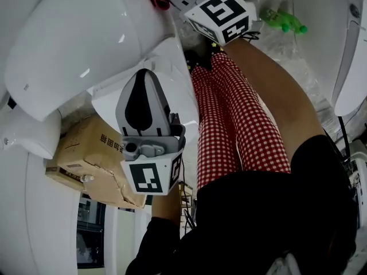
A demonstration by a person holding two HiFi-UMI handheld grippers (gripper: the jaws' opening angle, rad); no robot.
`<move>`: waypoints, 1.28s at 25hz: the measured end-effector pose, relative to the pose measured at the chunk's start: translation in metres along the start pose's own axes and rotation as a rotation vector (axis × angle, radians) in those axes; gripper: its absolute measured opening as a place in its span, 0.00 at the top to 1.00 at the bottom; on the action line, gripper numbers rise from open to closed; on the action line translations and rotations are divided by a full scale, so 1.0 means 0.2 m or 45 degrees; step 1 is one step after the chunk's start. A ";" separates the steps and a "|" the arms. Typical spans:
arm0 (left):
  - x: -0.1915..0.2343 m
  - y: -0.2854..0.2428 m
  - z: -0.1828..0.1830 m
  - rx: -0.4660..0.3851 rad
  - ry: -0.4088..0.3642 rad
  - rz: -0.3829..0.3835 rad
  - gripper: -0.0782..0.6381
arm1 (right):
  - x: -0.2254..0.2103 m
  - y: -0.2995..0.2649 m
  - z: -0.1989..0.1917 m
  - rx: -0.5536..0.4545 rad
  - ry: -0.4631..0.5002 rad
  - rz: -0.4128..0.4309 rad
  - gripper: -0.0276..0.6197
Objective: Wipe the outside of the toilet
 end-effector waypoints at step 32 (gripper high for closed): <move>0.09 0.25 0.30 -0.181 -0.223 0.056 0.88 | 0.29 0.50 0.65 -0.284 0.029 0.034 0.87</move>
Point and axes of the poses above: the fingertips, and each gripper's own axes: y backward along the fingers, x to its left, z out of its top, the point moved 9 cm from there along y, backward along the fingers, and after that the axes turned 7 degrees about y, right-handed, at the moved point
